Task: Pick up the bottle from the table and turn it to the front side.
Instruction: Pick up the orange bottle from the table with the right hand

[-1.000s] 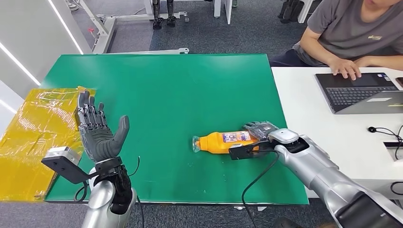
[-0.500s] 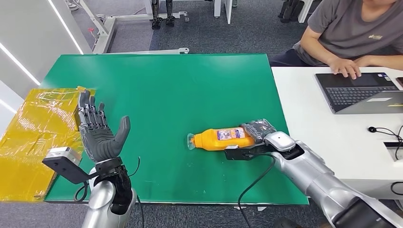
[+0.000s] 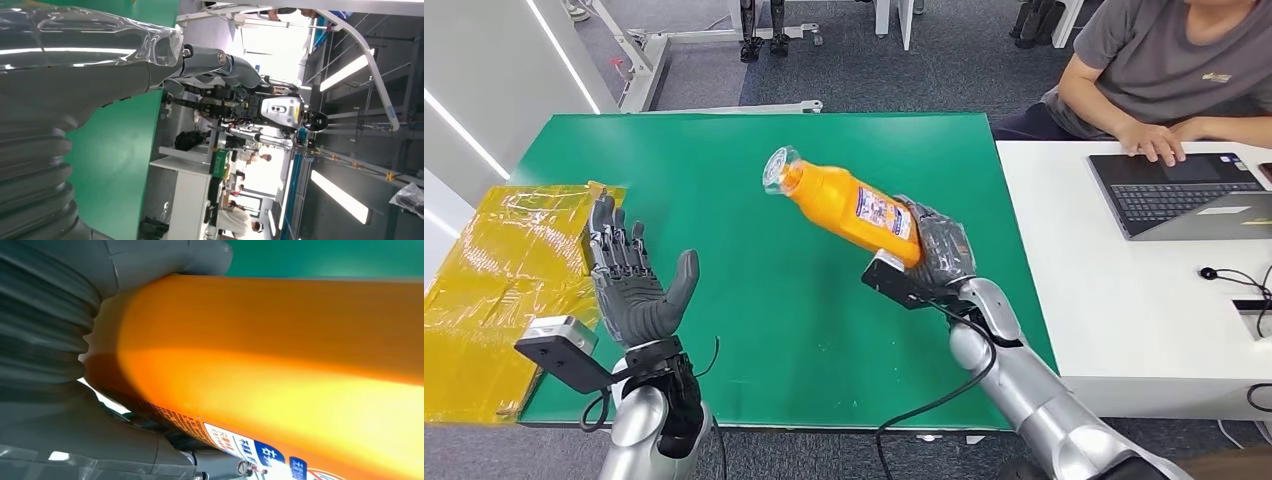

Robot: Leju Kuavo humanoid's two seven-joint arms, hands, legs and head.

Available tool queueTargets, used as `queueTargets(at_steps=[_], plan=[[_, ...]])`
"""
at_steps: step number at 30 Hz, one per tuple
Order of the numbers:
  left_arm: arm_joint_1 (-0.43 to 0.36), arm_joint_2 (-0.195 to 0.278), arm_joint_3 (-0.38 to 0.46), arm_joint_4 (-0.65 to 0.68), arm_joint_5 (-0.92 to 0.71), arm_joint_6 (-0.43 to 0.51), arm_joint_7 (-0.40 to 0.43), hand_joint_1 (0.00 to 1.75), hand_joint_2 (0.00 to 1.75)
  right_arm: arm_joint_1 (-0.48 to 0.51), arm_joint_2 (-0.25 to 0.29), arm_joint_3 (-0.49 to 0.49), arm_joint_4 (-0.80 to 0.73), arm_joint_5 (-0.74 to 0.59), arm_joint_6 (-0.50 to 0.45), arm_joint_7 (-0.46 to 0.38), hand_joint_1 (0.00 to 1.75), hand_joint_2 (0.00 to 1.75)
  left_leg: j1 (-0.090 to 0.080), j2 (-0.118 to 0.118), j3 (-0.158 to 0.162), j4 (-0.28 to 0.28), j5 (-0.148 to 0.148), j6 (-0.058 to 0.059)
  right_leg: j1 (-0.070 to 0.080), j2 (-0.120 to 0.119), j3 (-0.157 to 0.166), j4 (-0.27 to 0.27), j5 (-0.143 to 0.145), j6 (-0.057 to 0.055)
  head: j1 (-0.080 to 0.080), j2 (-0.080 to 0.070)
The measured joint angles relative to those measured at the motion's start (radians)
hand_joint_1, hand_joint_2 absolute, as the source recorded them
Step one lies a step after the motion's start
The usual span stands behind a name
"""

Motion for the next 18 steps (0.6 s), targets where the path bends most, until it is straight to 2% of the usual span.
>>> queueTargets(at_steps=[6,10,13,18], plan=[[0.000,-0.002,0.000,0.000,0.002,0.001,0.000,0.00,1.75,0.024,0.033,-0.064,-0.011,-0.058,-0.049,-0.067,1.75,1.75,0.000,0.000,0.000,0.000,0.000,0.000,0.000,0.000,0.000,0.000,0.000,0.000,0.000,0.000],[-0.002,-0.003,0.000,0.000,0.012,-0.019,0.000,0.00,1.75,0.040,0.060,-0.096,-0.016,-0.147,-0.083,-0.184,1.75,1.75,0.000,0.000,0.000,0.000,0.000,0.000,0.000,0.000,0.000,0.000,0.000,0.000,0.000,0.000],[-0.004,-0.010,0.000,0.000,0.039,-0.073,0.000,0.00,1.75,0.059,0.080,-0.106,-0.018,-0.184,-0.102,-0.264,1.75,1.75,0.000,0.000,0.000,0.000,0.000,0.000,0.000,0.000,0.000,0.000,0.000,0.000,0.000,0.000],[-0.004,-0.024,0.005,0.000,0.077,-0.170,0.000,0.00,1.75,0.069,0.103,-0.107,-0.019,-0.187,-0.099,-0.268,1.75,1.75,0.000,0.000,0.000,0.000,0.000,0.000,0.000,0.000,0.000,0.000,0.000,0.000,0.000,0.000]])
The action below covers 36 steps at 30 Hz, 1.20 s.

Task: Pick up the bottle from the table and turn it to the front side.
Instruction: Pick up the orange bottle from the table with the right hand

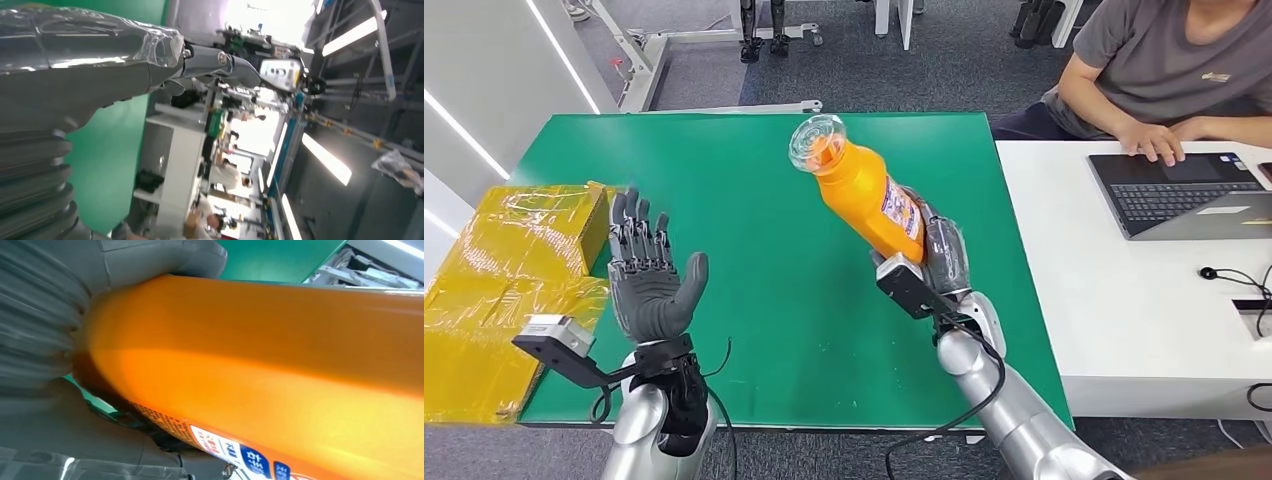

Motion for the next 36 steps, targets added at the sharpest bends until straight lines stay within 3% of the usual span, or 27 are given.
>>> queueTargets(at_steps=[6,10,15,22,36], plan=[[0.000,-0.013,0.013,0.002,0.038,-0.083,0.000,0.00,1.75,-0.001,0.015,0.002,0.001,0.015,0.021,0.015,1.75,1.75,0.000,0.000,0.000,0.000,0.000,0.000,0.000,0.000,0.000,0.000,0.000,0.000,0.000,0.000],[-0.003,-0.017,0.031,0.020,0.090,-0.204,0.000,0.00,1.75,-0.013,0.032,0.025,0.005,0.045,0.085,0.035,1.75,1.75,0.000,0.000,0.000,0.000,0.000,0.000,0.000,0.000,0.000,0.000,0.000,0.000,0.000,0.000],[-0.006,-0.017,0.035,0.046,0.115,-0.280,0.000,0.00,1.75,-0.044,0.060,0.075,0.021,0.080,0.172,0.068,1.75,1.75,0.000,0.000,0.000,0.000,0.000,0.000,0.000,0.000,0.000,0.000,0.000,0.000,0.000,0.000],[-0.035,-0.021,0.033,0.100,0.115,-0.312,0.000,0.00,1.75,-0.107,0.101,0.146,0.072,0.109,0.257,0.092,1.75,1.75,0.000,0.000,0.000,0.000,0.000,0.000,0.000,0.000,-0.001,0.000,0.000,0.000,0.000,0.000],[-0.056,-0.022,0.027,0.143,0.120,-0.319,0.000,0.00,1.75,-0.143,0.125,0.184,0.123,0.114,0.282,0.089,1.75,1.75,0.000,0.000,0.000,0.000,0.000,0.000,0.000,0.000,-0.001,0.000,0.000,0.000,0.000,0.000]])
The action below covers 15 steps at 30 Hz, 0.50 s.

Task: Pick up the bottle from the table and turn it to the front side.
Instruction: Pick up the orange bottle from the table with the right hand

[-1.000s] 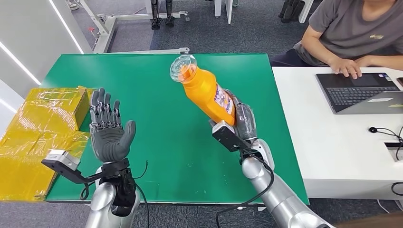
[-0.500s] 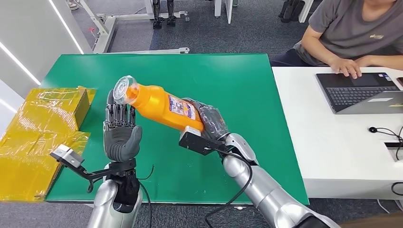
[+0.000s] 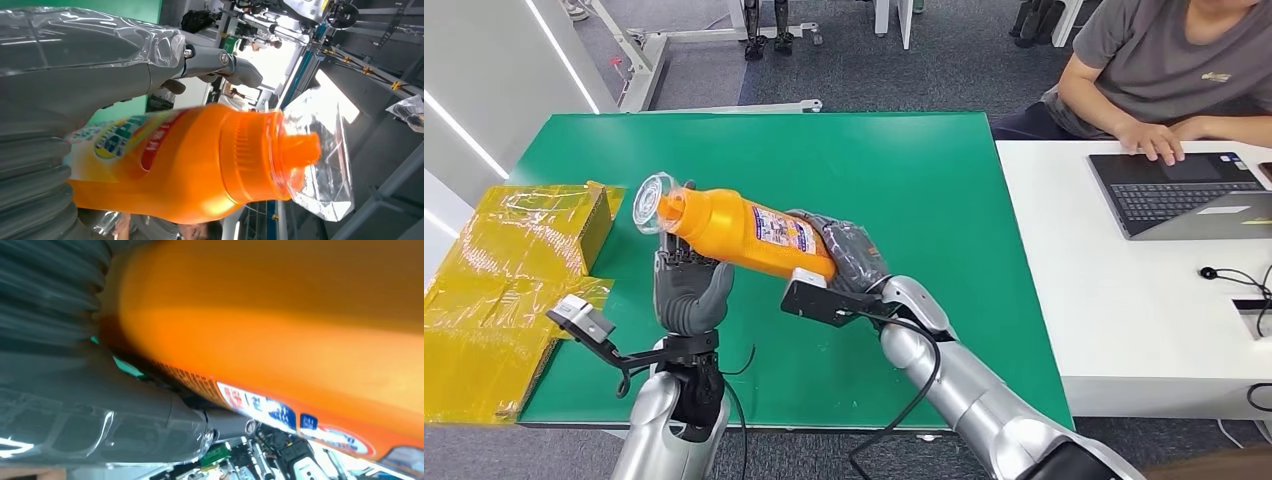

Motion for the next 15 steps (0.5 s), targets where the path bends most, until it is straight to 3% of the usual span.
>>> queueTargets(at_steps=[15], plan=[[-0.021,0.006,0.007,0.053,-0.024,0.063,0.000,0.00,1.75,-0.052,0.010,0.084,0.100,0.040,0.189,0.024,1.75,1.75,0.000,0.000,0.000,0.000,0.000,0.000,0.000,0.000,0.000,0.000,0.000,0.000,0.000,0.000]])
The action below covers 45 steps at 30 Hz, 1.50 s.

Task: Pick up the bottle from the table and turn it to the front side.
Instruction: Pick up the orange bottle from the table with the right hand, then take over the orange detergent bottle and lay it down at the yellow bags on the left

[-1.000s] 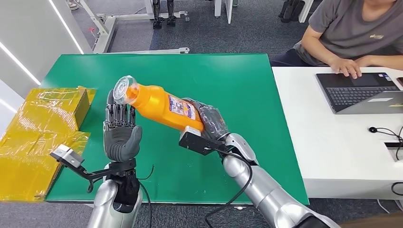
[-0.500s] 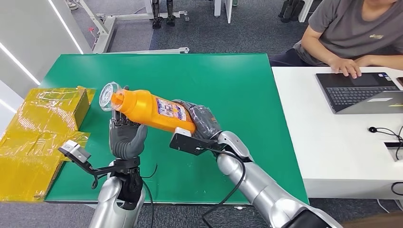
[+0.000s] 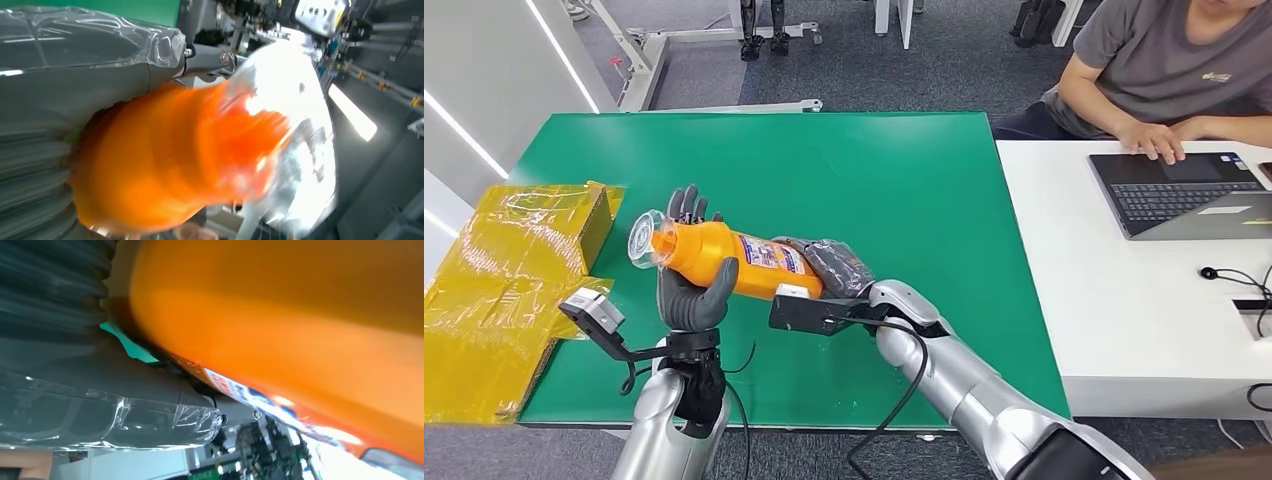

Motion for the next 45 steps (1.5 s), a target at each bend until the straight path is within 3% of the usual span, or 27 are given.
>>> queueTargets(at_steps=[15,16,19,20,23,24,35,40,45], plan=[[0.007,0.006,0.019,0.000,-0.079,0.134,0.000,0.01,1.75,-0.049,-0.001,0.077,0.077,0.030,0.109,0.017,1.75,1.75,0.000,0.000,0.000,0.000,0.000,0.000,0.000,0.000,0.000,0.000,0.000,0.000,0.000,0.000],[0.007,0.006,0.019,0.000,-0.080,0.136,0.000,0.37,1.75,-0.052,-0.001,0.079,0.079,0.030,0.108,0.017,1.75,1.75,0.000,0.000,0.000,0.000,0.000,0.000,0.000,0.000,0.000,0.000,0.000,0.000,0.000,0.000],[0.007,0.005,0.018,0.000,-0.076,0.137,0.000,1.67,1.75,-0.053,-0.001,0.081,0.083,0.031,0.079,0.019,1.75,1.75,0.000,0.000,0.000,0.000,0.000,0.000,0.000,0.000,0.000,0.000,0.000,0.000,0.000,0.000],[0.007,0.005,0.018,0.000,-0.073,0.135,0.000,1.75,1.75,-0.052,-0.001,0.081,0.083,0.031,0.061,0.020,1.62,1.75,0.000,0.000,0.000,0.000,0.000,0.000,0.000,0.000,0.000,0.000,0.000,0.000,0.000,0.000],[0.006,0.005,0.017,0.000,-0.068,0.128,0.000,1.75,1.75,-0.043,-0.001,0.080,0.081,0.028,0.013,0.027,0.31,1.75,0.000,0.000,0.000,0.000,0.000,0.000,0.000,0.000,0.000,0.000,0.000,0.000,0.000,0.000],[0.006,0.005,0.016,0.000,-0.068,0.126,0.000,1.75,1.75,-0.039,-0.001,0.080,0.078,0.026,-0.002,0.029,0.00,1.75,0.000,0.000,0.000,0.000,0.000,0.000,0.000,0.000,0.000,0.000,0.000,0.000,0.000,0.000],[-0.003,0.005,0.012,-0.003,-0.064,0.118,0.000,1.75,1.75,0.040,-0.001,0.035,-0.033,0.003,-0.166,-0.002,0.00,1.75,0.000,0.000,0.000,0.000,0.000,0.000,0.000,0.000,0.000,0.000,0.000,0.000,0.000,0.000],[-0.022,0.006,0.011,-0.014,-0.079,0.130,0.000,1.75,1.75,0.094,-0.001,-0.014,-0.115,-0.066,-0.304,-0.090,0.00,1.75,0.000,0.000,0.000,0.000,0.000,0.000,0.000,0.000,0.000,0.000,0.000,0.000,0.000,0.000],[-0.039,0.016,0.010,-0.014,-0.139,0.200,0.000,1.75,1.75,0.139,-0.001,-0.063,-0.192,-0.189,-0.405,-0.202,0.00,1.75,0.000,0.000,0.000,0.000,0.000,0.000,0.000,0.000,0.000,0.000,0.000,0.000,0.000,0.000]])
